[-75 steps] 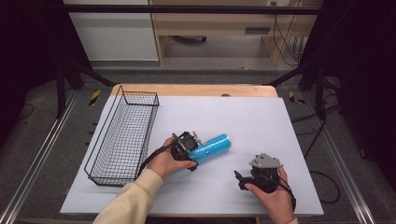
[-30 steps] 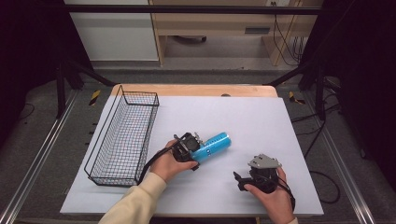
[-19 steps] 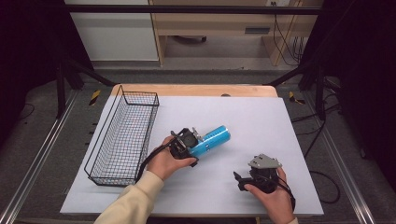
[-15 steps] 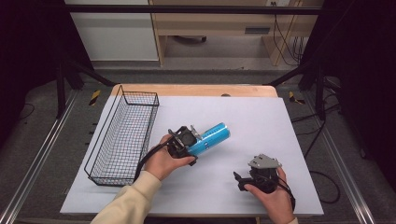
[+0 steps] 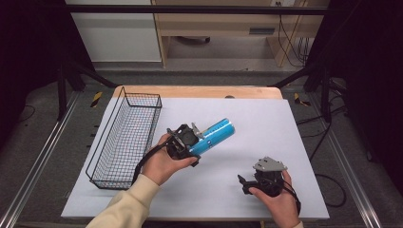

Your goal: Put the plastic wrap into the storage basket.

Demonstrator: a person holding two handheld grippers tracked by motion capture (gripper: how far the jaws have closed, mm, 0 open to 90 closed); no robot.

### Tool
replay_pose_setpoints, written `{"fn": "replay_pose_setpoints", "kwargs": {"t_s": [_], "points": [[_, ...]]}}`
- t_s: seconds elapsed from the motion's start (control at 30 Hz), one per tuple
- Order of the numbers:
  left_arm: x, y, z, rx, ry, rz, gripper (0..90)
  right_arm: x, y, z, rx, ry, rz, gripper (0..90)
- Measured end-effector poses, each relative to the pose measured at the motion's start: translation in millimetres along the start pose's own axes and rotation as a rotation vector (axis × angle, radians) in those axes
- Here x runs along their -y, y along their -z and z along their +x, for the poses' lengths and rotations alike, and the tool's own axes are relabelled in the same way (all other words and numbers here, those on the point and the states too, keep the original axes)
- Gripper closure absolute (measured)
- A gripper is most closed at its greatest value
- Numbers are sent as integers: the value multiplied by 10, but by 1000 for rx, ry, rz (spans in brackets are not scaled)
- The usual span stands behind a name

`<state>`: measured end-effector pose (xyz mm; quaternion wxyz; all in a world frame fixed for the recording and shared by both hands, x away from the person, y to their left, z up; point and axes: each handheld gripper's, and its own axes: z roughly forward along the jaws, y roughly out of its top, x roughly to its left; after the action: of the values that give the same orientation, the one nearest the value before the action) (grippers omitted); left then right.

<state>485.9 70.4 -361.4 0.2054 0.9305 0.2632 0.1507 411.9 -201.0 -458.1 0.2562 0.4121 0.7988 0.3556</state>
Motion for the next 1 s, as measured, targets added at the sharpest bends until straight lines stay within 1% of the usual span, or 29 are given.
{"fn": "replay_pose_setpoints", "kwargs": {"t_s": [0.03,0.07,0.17,0.23,0.27,0.33,0.37,0.4,0.43,0.53,0.57,0.6,0.63,0.73,0.77,0.83,0.93,0.97,1.0], "points": [[-19,55,-9,-17,3,-3,315,1,-1,3,-2,-2,2,72],[-19,55,-9,-17,3,-3,315,1,-1,3,-2,-2,2,72],[-50,155,-8,-44,5,1,315,-2,-4,5,-8,1,-7,73],[-70,237,13,-62,13,1,315,-10,-1,19,-22,-11,-7,70],[-70,237,13,-62,13,1,316,-10,-1,19,-22,-11,-7,70],[-76,288,23,-78,22,-2,316,-13,-1,22,-29,-8,-6,68],[-78,324,27,-87,24,-4,316,-18,6,17,-28,2,-14,68],[-79,344,26,-90,26,-2,316,-21,10,19,-32,-2,-17,68],[-79,363,24,-93,26,-1,316,-23,11,12,-30,9,-22,69],[-77,402,22,-98,26,3,316,-29,22,6,-36,0,-26,69],[-68,436,18,-106,28,4,316,-29,22,5,-37,-2,-24,69],[-68,436,18,-106,28,4,316,-28,21,4,-39,-4,-24,69],[-57,472,20,-114,26,12,316,-29,22,3,-40,-4,-24,69],[-39,505,28,-117,29,13,316,-30,25,7,-41,-5,-24,69],[-19,538,38,-126,33,17,316,-31,28,8,-41,-4,-25,69],[-5,553,48,-127,35,17,316,-30,27,7,-41,-3,-25,69],[40,598,79,-137,44,19,316,-28,23,4,-40,-2,-23,68],[77,630,100,-144,54,16,317,-27,23,2,-39,-3,-21,68],[77,630,100,-144,54,16,316,-27,23,2,-39,-3,-21,68]]}}
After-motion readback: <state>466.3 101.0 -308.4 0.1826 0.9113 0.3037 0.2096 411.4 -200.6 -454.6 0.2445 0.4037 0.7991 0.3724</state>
